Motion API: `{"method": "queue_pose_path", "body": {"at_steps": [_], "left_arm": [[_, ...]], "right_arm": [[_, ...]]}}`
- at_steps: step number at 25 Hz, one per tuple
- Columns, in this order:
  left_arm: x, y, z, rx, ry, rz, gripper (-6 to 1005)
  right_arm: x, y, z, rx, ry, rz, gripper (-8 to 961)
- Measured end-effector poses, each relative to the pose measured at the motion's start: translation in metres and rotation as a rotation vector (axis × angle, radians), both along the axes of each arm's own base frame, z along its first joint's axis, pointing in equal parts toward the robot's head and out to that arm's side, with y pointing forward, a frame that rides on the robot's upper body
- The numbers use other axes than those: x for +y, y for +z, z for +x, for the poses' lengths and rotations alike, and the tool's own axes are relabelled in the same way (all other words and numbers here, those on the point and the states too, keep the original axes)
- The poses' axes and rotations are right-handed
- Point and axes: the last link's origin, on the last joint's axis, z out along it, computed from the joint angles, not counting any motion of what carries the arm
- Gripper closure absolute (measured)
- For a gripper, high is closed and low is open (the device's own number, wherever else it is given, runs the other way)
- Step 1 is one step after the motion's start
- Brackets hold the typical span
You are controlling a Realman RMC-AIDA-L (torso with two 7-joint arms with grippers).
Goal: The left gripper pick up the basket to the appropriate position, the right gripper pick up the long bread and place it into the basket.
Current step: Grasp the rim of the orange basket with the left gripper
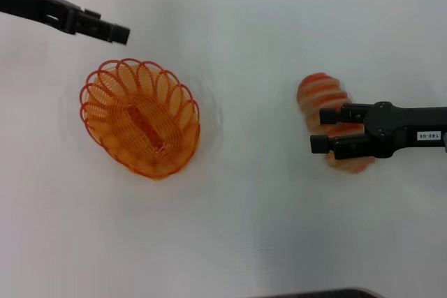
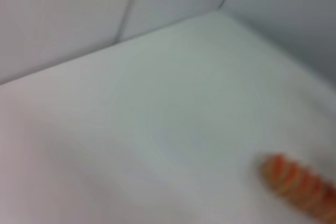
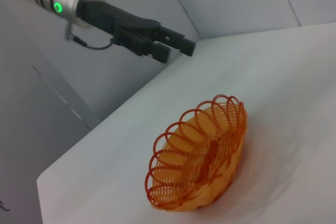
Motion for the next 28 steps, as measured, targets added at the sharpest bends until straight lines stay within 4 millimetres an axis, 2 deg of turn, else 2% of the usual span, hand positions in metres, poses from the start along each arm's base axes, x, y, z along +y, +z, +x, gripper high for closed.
{"method": "queue_pose_path", "body": {"at_steps": [2,4,10,16,28], "left_arm": [[0.003,-0.003,0.002,0.040,0.005,-0.001,144],[0.013,-0.023,0.015,0.259,0.001,-0.004,146],[0.024,-0.045,0.033,0.512,-0.026,0.013,153],[0.023,-0.058,0.036,0.602,-0.037,0.002,155],[0.017,-0.076,0.011,0.622,0.014,-0.028,155]], "right_arm": [[0.000,0.000,0.001,-0.004,-0.002,0.005,16],[0.000,0.000,0.003,-0.010,-0.008,0.011,16],[0.002,-0.003,0.002,-0.009,-0.014,0.009,17],[0.003,-0.003,0.002,-0.015,-0.015,0.014,18],[0.006,-0.005,0.002,-0.029,-0.015,0.017,21]]}}
